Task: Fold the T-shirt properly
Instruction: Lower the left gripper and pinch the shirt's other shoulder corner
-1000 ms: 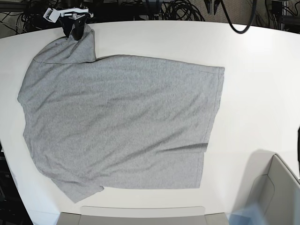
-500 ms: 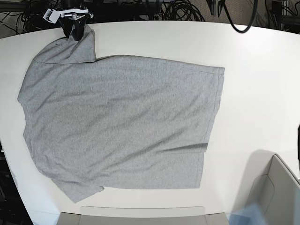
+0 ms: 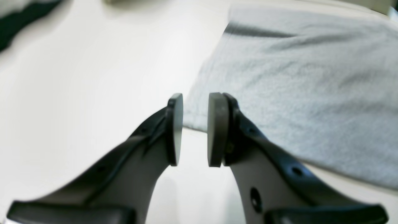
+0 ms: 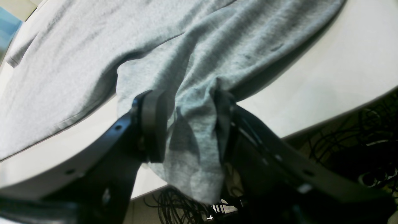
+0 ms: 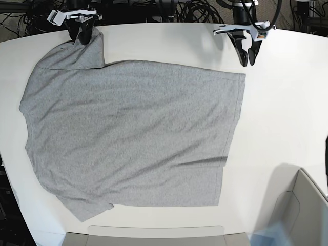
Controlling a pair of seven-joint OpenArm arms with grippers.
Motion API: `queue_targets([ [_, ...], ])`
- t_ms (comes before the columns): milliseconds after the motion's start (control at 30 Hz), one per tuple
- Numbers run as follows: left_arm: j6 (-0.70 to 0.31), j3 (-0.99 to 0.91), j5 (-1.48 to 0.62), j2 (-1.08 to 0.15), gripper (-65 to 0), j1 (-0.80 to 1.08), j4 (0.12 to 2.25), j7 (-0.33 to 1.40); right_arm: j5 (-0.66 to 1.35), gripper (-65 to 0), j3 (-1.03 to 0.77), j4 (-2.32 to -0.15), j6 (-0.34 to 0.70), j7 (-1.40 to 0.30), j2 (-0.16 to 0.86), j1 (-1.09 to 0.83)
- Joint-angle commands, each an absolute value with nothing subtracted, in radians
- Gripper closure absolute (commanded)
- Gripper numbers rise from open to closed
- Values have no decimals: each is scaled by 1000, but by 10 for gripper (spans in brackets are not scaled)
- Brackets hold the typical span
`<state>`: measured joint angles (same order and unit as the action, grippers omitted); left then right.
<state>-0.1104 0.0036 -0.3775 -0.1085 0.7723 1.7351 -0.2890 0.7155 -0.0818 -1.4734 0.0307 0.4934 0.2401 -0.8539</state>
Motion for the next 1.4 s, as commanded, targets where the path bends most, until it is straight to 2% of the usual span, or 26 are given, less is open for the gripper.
queue_targets([
  [0, -153, -1, -423, -111, -151, 765, 1755, -282, 723, -244, -81, -1466, 16, 421, 248, -874],
  [100, -211, -33, -535, -111, -151, 737, 1751, -200, 723, -244, -81, -1466, 13, 421, 260, -875],
  [233, -225, -97, -610, -111, -151, 684, 1751, -22, 723, -244, -81, -1469, 10, 421, 260, -875],
  [567, -228, -199, -618, -111, -152, 590, 1748, 213, 723, -244, -81, -1469, 8, 420, 260, -872],
  [667, -262, -208, -618, -111, -152, 542, 1721, 288, 723, -244, -81, -1469, 8, 420, 259, -872],
  [1067, -367, -291, -621, -102, -152, 492, 1569, 306, 723, -244, -81, -1468, 8, 420, 255, -872],
  [1200, -383, -291, -704, -111, -152, 449, 1506, 386, 723, -244, -79, -1471, 8, 420, 255, -872],
  [1367, -472, -321, -757, -111, -152, 384, 1412, 455, 723, -244, -79, -1471, 8, 420, 255, -872],
])
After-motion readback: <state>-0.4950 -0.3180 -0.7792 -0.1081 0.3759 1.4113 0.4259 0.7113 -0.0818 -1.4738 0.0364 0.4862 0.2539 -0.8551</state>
